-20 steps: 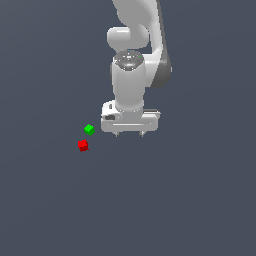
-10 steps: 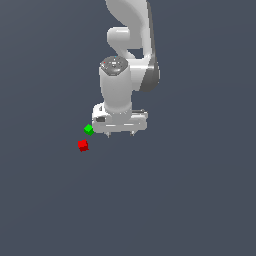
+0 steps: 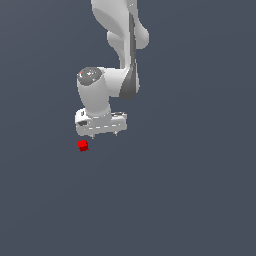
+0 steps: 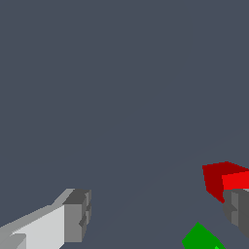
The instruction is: Stack the red cube on top of the green cube.
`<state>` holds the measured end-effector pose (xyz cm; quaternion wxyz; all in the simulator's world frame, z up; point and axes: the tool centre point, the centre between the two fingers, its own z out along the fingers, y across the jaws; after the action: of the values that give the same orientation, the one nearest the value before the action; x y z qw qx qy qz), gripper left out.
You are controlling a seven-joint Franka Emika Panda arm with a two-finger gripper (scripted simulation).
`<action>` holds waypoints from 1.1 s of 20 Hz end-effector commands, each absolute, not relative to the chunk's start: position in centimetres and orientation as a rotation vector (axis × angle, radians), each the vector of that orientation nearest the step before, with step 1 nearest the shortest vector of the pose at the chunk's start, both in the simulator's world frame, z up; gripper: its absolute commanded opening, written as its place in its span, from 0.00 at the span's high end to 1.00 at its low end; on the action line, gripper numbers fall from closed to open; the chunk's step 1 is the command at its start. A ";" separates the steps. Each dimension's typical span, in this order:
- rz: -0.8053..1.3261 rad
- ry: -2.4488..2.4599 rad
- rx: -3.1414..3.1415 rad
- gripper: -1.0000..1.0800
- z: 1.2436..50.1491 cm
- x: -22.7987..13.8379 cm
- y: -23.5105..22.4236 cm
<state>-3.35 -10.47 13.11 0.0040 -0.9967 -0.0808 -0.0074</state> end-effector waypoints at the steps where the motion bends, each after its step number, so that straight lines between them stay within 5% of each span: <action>1: -0.019 -0.298 -3.121 0.04 12.1 -3.8 -12.6; 12: -0.005 -0.458 -3.106 0.04 8.3 -4.8 -20.6; 22: 0.000 -0.515 -3.099 0.04 6.9 -4.7 -23.5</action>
<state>-4.76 -23.30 7.01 0.0001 -0.9868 -0.1620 0.0003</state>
